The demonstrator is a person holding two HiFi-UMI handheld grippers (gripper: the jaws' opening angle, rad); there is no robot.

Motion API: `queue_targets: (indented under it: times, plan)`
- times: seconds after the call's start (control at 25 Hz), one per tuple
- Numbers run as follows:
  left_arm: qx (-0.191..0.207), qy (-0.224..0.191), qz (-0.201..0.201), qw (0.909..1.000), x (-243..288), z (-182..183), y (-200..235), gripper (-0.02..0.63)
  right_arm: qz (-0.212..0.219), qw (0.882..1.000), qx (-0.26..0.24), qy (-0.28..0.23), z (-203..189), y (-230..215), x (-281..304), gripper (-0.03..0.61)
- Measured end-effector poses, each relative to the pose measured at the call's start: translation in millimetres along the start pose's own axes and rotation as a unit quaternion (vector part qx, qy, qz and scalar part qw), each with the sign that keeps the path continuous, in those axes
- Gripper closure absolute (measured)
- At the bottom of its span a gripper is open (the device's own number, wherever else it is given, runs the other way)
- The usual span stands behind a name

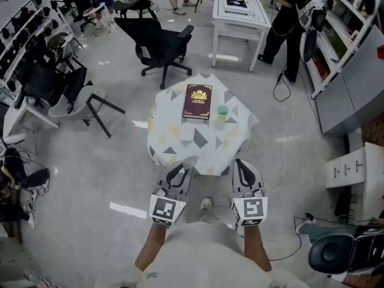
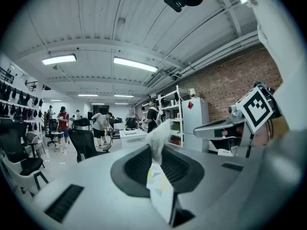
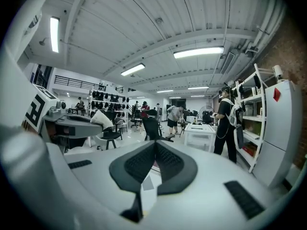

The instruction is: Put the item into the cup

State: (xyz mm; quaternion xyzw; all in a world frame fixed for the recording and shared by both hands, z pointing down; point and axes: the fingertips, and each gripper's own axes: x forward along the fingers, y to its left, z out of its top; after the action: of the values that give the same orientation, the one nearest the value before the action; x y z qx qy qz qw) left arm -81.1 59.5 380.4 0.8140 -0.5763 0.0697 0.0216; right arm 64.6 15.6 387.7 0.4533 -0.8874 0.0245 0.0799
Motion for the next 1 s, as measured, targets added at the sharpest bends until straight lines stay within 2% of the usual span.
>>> queue_targets:
  times: [0.48, 1.0]
  plan:
    - [0.014, 0.005, 0.02, 0.9997, 41.7, 10.8, 5.5, 0.557, 0.02, 1.0, 0.008, -0.013, 6.8, -33.0, 35.3, 0.571]
    - [0.024, -0.014, 0.03, 0.9992, 65.4, 25.6, 13.1, 0.558, 0.027, 0.999, 0.001, -0.034, 21.7, -48.1, 55.6, 0.571]
